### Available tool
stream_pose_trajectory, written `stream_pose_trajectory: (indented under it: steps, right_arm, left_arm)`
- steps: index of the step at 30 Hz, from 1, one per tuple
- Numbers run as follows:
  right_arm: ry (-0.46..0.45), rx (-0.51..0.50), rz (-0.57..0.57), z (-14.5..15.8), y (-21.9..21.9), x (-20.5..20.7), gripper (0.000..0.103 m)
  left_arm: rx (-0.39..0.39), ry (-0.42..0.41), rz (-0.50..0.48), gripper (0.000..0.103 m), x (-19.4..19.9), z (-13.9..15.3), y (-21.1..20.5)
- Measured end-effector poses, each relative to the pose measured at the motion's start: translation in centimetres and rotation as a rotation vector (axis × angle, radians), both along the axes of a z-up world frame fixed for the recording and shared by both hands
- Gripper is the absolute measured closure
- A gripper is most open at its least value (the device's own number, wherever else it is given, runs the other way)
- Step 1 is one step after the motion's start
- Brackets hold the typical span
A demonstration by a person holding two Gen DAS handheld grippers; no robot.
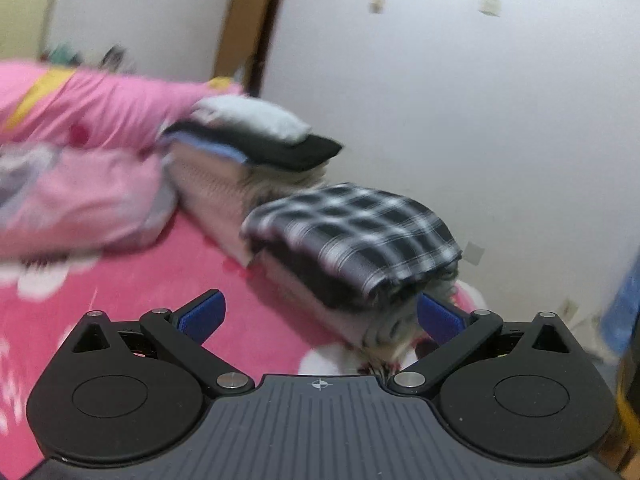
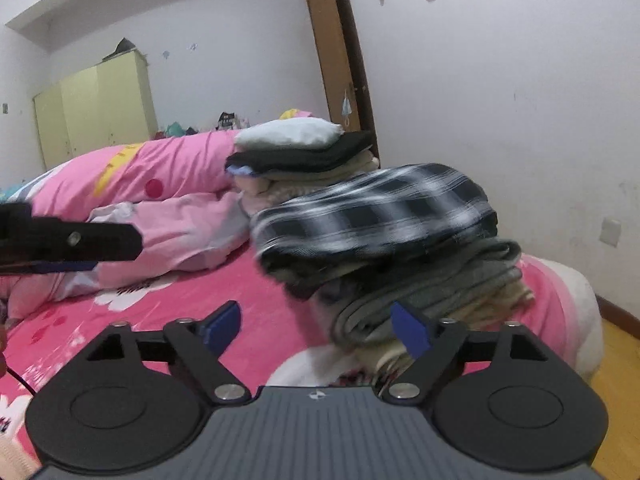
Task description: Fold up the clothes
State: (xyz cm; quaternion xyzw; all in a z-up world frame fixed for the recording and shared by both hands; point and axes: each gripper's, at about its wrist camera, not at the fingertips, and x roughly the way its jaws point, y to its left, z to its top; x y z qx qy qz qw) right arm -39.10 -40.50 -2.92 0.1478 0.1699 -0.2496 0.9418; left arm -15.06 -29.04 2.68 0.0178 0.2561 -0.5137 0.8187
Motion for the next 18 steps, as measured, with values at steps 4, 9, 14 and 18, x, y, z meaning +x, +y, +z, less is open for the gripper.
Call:
stream_pose_trajectory:
  steps: [4, 9, 14, 18]
  right_arm:
    - [0.008, -0.009, -0.029, 1.0, 3.8, -1.2, 0.001]
    - [0.033, -0.025, -0.026, 1.7, 7.4, -1.9, 0.000]
    - [0.052, -0.041, -0.042, 1.9, 8.8, -1.4, 0.000]
    - [0.085, -0.025, -0.088, 1.2, 9.0, -1.1, 0.000]
  left_arm:
    - [0.015, -0.001, 0.067, 0.000, -1.1, 0.2, 3.1]
    - [0.046, -0.028, 0.135, 0.000, -2.4, 0.0, 5.5]
    - [0.078, -0.052, 0.194, 0.000, -3.3, -0.3, 6.6]
    - [0.111, -0.069, 0.230, 0.000, -3.8, -0.6, 6.9]
